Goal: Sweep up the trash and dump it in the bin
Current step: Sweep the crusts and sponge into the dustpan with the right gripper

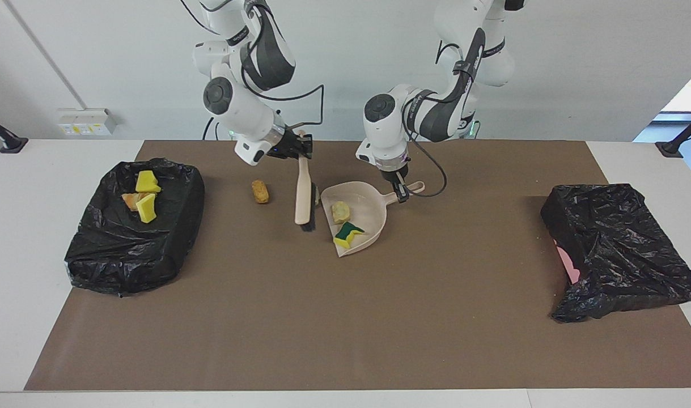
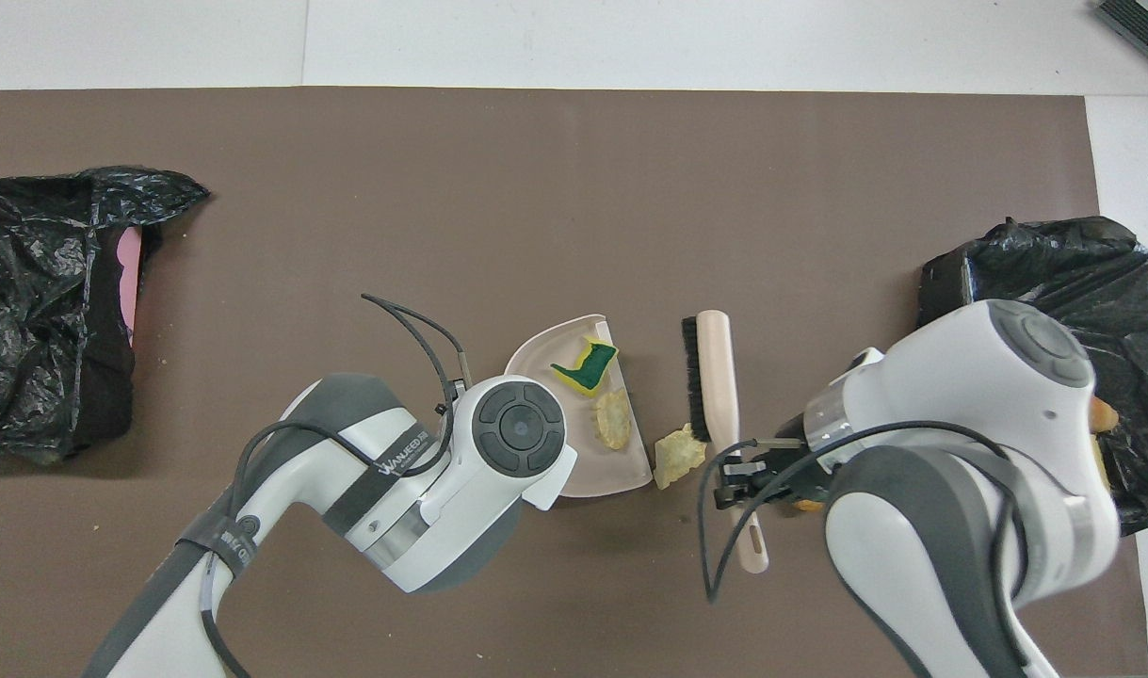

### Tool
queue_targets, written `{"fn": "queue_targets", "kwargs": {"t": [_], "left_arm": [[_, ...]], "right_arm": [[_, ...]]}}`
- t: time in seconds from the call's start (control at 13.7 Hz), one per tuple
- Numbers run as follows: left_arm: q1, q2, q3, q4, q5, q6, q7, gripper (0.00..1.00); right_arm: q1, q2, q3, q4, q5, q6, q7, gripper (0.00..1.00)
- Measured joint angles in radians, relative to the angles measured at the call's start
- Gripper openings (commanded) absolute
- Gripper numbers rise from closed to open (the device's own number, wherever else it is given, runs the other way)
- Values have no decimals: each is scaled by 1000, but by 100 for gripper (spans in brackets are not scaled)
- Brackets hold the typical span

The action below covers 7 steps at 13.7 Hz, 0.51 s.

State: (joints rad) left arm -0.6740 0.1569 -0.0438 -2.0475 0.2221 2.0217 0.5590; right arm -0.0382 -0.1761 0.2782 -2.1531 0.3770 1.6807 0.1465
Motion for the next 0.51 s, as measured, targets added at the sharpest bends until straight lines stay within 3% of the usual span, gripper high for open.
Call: {"fn": "queue_targets", "kwargs": {"t": [0.22,0.51], "left_arm": [[-2,0,-3,0,0,-2,0,0],[-19,-1,-7,0,0,-30,0,0]], "right_arm": [[-17,-105,0,-53,-224,-121,74,0],[-18,-200,5,-233,-325,-132,183,0]]}}
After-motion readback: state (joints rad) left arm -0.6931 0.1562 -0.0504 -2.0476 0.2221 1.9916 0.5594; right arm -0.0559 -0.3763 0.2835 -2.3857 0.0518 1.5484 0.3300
